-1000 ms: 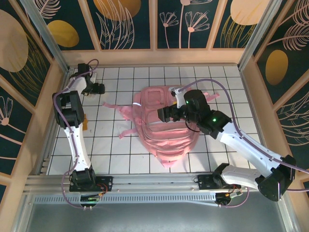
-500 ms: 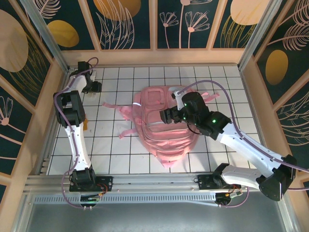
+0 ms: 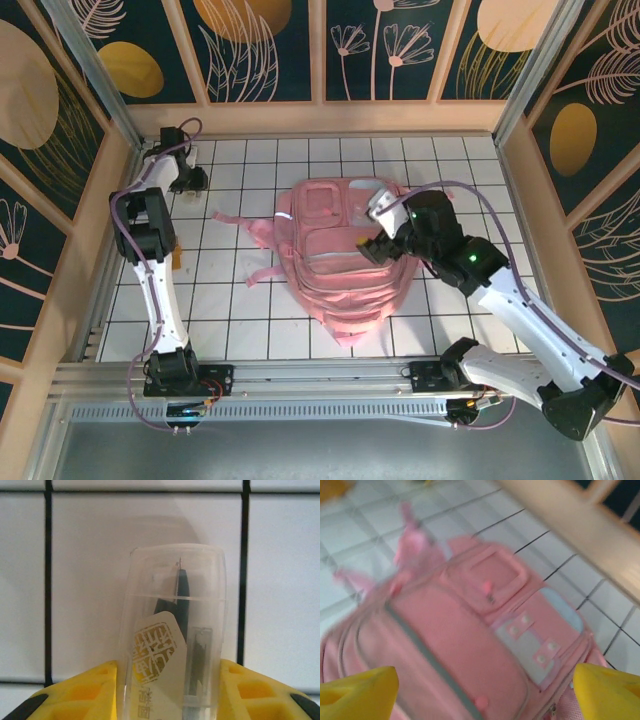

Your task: Pack books, pencil case, and school supplies into a backpack

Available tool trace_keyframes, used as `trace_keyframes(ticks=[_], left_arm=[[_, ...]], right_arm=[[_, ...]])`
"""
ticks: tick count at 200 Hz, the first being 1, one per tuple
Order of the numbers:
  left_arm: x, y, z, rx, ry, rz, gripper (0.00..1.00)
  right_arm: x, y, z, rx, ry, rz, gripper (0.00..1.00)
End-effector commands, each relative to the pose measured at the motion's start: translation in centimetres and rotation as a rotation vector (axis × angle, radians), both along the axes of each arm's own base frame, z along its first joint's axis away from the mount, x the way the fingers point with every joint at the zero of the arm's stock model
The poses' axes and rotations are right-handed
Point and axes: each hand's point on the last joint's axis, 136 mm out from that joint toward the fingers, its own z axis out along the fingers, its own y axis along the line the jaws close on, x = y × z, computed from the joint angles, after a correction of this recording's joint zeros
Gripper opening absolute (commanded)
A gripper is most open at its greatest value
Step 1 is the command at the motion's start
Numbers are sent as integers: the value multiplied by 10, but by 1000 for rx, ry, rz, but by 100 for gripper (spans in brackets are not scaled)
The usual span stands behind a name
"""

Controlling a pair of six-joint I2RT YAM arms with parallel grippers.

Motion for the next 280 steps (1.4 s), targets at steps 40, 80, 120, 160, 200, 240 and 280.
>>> trace_keyframes(ticks=[40, 80, 120, 160, 200, 240, 280], left_arm=[[-73, -52, 124, -287, -243, 55, 24], [-157, -108, 113, -459, -204, 51, 16], [-236, -196, 117, -587, -91, -110, 19], [-286, -233, 160, -722, -170, -191, 18], [-323, -288, 168, -714, -204, -445, 15], [-353, -344, 171, -627, -259, -823, 14], [-359, -393, 174, -479, -332, -1148, 16]], right_arm=[[-37, 11, -90, -365, -70, 529, 82], [-10, 8, -111, -468, -158, 488, 70], [17, 21, -85, -380, -284, 382, 29], [30, 30, -54, -271, -360, 323, 1], [56, 33, -14, -92, -425, 201, 0], [71, 36, 12, 71, -398, 160, 0], [70, 53, 29, 183, -310, 198, 0]])
